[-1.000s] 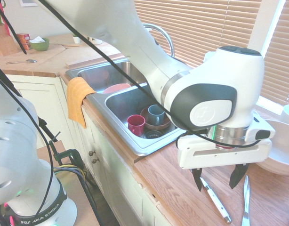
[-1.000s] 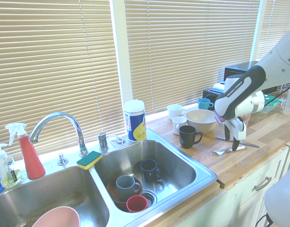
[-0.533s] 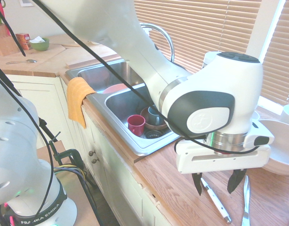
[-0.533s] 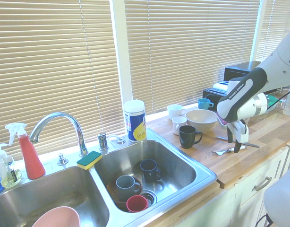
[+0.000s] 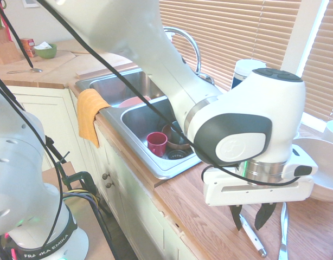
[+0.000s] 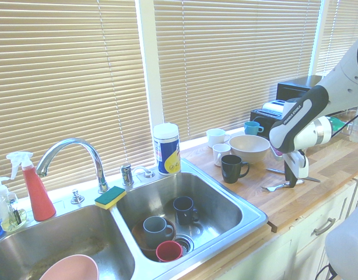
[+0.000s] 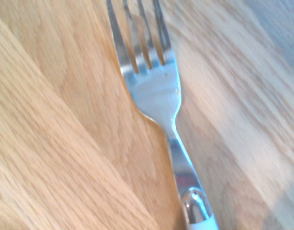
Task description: Put the fork into the sink
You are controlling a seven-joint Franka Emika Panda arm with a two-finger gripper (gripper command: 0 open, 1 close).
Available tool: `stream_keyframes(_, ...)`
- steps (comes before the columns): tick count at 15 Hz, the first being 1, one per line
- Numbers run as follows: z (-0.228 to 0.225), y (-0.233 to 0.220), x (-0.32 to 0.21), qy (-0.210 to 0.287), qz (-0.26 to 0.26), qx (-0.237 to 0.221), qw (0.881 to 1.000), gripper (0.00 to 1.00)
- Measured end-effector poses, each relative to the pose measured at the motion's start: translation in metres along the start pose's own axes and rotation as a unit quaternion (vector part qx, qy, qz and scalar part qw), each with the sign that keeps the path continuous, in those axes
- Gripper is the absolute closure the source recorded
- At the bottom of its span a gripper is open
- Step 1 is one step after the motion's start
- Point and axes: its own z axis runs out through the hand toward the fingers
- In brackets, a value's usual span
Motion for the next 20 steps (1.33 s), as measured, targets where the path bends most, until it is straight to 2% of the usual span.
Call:
stream_keyframes(7,0.000,0.004,-0.003,0.008,0.039,0.016,0.999,1.00)
stream_keyframes(11,-0.003,0.005,-0.004,-0.006,0.102,0.047,0.994,1.00)
stream_keyframes(13,-0.027,0.007,-0.001,-0.028,0.141,0.068,0.987,1.00)
stream_keyframes(16,-0.101,0.009,0.013,-0.006,0.211,0.060,0.976,1.00)
stream_keyframes(18,-0.134,-0.015,0.030,0.004,0.260,0.043,0.965,1.00)
stream_keyframes(20,-0.146,-0.059,0.061,0.009,0.311,0.032,0.950,1.00)
